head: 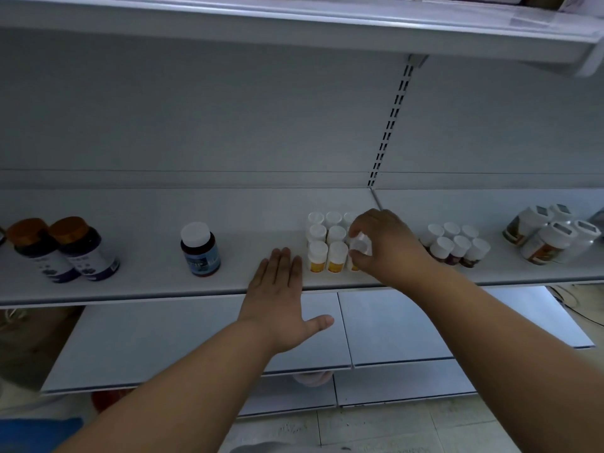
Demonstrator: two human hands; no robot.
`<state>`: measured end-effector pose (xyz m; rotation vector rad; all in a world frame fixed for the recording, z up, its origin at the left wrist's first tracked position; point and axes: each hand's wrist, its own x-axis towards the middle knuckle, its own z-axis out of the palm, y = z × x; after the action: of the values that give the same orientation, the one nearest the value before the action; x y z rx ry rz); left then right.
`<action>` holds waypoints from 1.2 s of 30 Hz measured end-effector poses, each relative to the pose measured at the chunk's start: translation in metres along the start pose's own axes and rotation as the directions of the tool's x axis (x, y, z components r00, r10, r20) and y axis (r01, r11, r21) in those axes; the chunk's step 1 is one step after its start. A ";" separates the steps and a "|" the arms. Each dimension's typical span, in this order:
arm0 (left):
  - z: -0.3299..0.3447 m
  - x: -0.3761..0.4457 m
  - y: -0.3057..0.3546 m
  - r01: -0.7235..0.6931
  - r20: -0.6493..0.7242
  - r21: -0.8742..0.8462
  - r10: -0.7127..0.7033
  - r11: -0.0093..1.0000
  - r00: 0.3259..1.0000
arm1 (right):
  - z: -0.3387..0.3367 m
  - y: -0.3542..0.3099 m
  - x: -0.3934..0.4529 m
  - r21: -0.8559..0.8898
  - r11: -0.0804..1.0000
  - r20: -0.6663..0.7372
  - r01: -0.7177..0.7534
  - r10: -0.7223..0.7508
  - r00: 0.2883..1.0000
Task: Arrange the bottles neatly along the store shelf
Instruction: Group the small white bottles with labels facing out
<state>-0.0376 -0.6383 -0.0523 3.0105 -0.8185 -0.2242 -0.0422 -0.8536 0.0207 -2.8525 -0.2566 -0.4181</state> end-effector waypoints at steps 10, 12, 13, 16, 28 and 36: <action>0.000 0.000 -0.001 -0.009 0.007 0.015 0.009 1.000 1.000 | 0.012 0.004 -0.027 0.170 0.955 -0.033 -0.243 0.252 0.967; 0.000 0.000 -0.001 -0.010 0.008 0.013 0.010 1.000 1.000 | 0.002 0.001 -0.030 0.363 0.875 -0.066 -0.320 0.367 0.928; 0.000 0.000 -0.001 -0.010 0.005 0.013 0.010 1.000 1.000 | -0.003 -0.001 -0.032 0.477 0.800 -0.062 -0.363 0.443 0.894; 0.000 0.000 0.000 -0.008 0.002 0.014 0.008 1.000 1.000 | -0.014 -0.010 -0.033 0.888 0.249 0.194 -0.387 0.560 0.805; -0.002 -0.002 0.003 0.021 -0.028 -0.020 -0.022 1.000 0.999 | -0.028 -0.052 -0.041 0.647 -0.674 0.435 -0.357 -0.059 0.899; -0.002 -0.004 0.003 0.024 -0.041 -0.035 -0.025 0.999 0.999 | -0.029 -0.056 -0.045 0.701 -0.611 0.429 -0.368 -0.051 0.902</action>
<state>-0.0421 -0.6390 -0.0497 2.9833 -0.7670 -0.1743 -0.1038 -0.8144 0.0463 -0.6977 0.0098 0.3200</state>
